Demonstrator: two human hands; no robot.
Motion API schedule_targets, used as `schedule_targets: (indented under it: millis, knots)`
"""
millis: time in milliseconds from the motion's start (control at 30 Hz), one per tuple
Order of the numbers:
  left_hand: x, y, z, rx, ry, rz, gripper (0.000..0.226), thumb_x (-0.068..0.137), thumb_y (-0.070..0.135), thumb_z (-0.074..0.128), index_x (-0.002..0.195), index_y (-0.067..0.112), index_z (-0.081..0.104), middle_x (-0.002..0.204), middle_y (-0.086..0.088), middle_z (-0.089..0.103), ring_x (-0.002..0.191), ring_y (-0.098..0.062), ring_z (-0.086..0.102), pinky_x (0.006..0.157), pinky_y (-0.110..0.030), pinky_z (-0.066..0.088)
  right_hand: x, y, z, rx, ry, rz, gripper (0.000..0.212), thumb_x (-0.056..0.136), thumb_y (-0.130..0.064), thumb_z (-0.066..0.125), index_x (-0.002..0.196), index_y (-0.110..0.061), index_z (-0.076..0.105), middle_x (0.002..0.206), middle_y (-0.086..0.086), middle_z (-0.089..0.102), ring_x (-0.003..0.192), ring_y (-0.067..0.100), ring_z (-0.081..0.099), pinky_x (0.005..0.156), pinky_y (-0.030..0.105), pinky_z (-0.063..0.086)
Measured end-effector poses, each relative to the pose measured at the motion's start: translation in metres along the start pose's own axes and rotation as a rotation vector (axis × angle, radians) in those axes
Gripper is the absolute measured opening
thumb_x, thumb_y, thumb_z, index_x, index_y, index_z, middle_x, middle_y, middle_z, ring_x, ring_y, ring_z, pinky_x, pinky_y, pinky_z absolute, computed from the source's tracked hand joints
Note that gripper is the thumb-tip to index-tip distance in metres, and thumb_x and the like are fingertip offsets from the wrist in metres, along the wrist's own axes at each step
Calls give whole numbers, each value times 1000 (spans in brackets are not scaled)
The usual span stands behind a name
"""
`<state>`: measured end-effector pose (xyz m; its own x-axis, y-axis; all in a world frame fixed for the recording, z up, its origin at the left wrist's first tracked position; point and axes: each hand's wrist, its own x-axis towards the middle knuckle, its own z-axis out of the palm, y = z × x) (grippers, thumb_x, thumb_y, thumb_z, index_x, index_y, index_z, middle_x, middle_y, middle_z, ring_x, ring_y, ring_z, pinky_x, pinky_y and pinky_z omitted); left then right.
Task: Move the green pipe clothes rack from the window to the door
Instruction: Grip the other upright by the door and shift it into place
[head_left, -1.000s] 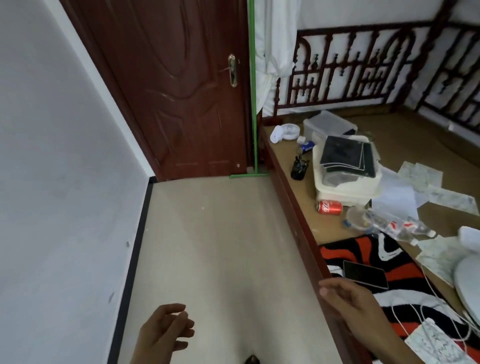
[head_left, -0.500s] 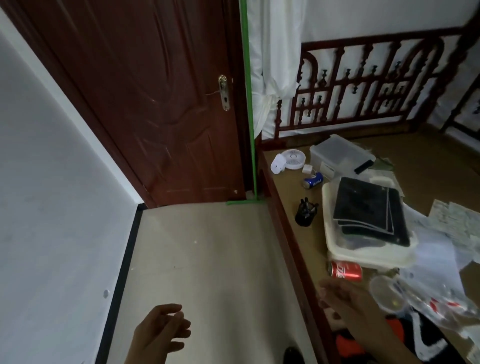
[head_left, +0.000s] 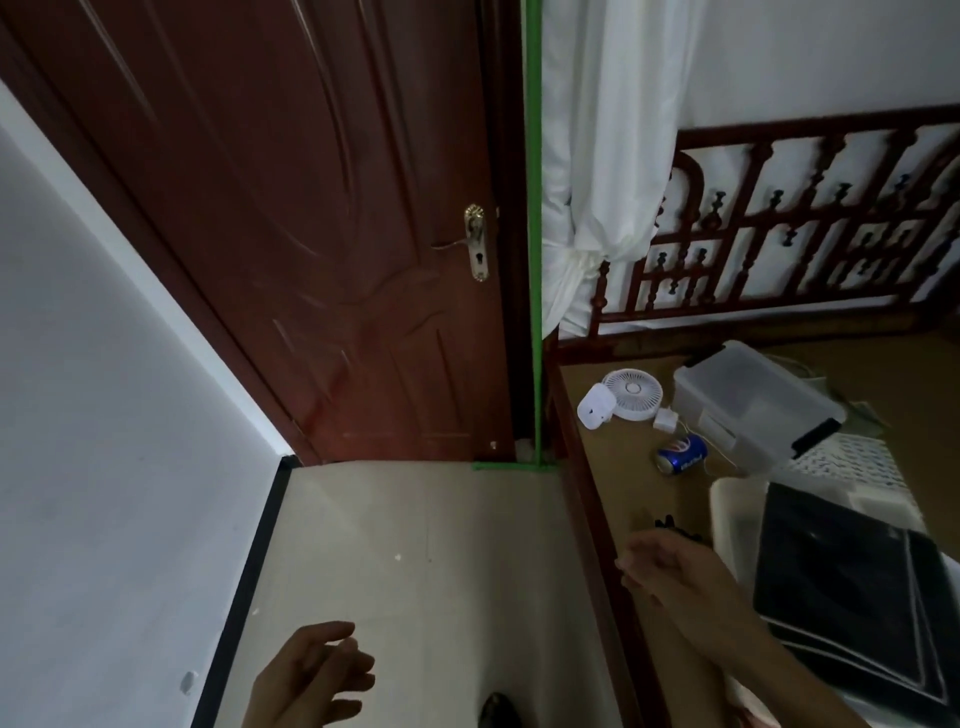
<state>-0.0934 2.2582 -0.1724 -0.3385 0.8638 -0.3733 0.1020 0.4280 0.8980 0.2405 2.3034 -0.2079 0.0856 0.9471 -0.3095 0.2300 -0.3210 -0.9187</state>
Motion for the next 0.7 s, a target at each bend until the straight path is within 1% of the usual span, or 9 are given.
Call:
schedule_targets:
  millis: [100, 167, 267, 333, 400, 500, 633, 667, 700]
  knots:
    - [49, 28, 10, 5, -19, 23, 10, 88, -2, 57, 89, 0, 66, 65, -17, 74, 75, -42, 69, 66, -45, 54, 50, -16, 8, -3, 18, -9, 8, 88, -19, 65, 94, -22, 69, 95, 4, 75, 91, 21, 71, 74, 31, 56]
    - [78, 52, 18, 12, -52, 45, 10, 88, -1, 57, 90, 1, 66, 66, -18, 74, 75, -42, 69, 65, -43, 55, 83, -34, 12, -10, 45, -21, 6, 88, -20, 65, 92, -23, 69, 96, 5, 74, 92, 22, 70, 76, 34, 56]
    - [119, 82, 30, 46, -100, 76, 10, 88, 0, 58, 93, 2, 66, 70, -18, 75, 75, -39, 70, 63, -42, 55, 132, -62, 10, -54, 75, -62, 3, 89, -26, 64, 90, -28, 67, 88, 1, 74, 82, 19, 70, 71, 31, 56]
    - [139, 99, 36, 60, -117, 108, 10, 89, 0, 57, 92, 3, 66, 70, -16, 75, 72, -36, 70, 61, -40, 55, 164, -82, 7, -88, 63, -107, 6, 91, -23, 61, 93, -22, 66, 80, -1, 69, 70, 15, 66, 62, 27, 52]
    - [156, 113, 40, 62, -116, 137, 11, 89, 0, 56, 91, 4, 66, 71, -16, 75, 72, -35, 70, 60, -38, 56, 199, -104, 6, -72, 66, -127, 9, 92, -15, 59, 98, -15, 65, 80, 1, 66, 67, 12, 61, 59, 24, 47]
    - [181, 129, 45, 62, -81, 149, 13, 89, 1, 56, 93, 5, 67, 73, -17, 75, 74, -36, 71, 60, -38, 56, 260, -133, 1, -54, 63, -142, 9, 93, -12, 57, 94, -9, 66, 81, 5, 66, 69, 16, 61, 61, 26, 47]
    - [212, 146, 60, 30, -4, 150, 13, 89, 0, 56, 93, 5, 67, 74, -17, 75, 73, -34, 72, 63, -39, 56, 369, -158, -9, 74, 73, -86, 13, 86, -3, 63, 79, -11, 69, 79, 12, 69, 82, 34, 66, 77, 44, 51]
    - [220, 150, 65, 19, 18, 149, 12, 89, 1, 56, 93, 5, 67, 74, -17, 75, 73, -33, 72, 63, -38, 56, 397, -165, -11, 70, 73, -85, 7, 86, -6, 64, 83, -10, 69, 82, 14, 69, 84, 33, 67, 76, 43, 52]
    - [228, 155, 70, 13, 39, 144, 12, 89, 1, 56, 93, 5, 67, 74, -16, 75, 72, -33, 72, 63, -38, 56, 424, -173, -12, 51, 86, -82, 8, 86, -10, 65, 92, -8, 68, 86, 14, 69, 82, 29, 66, 72, 40, 53]
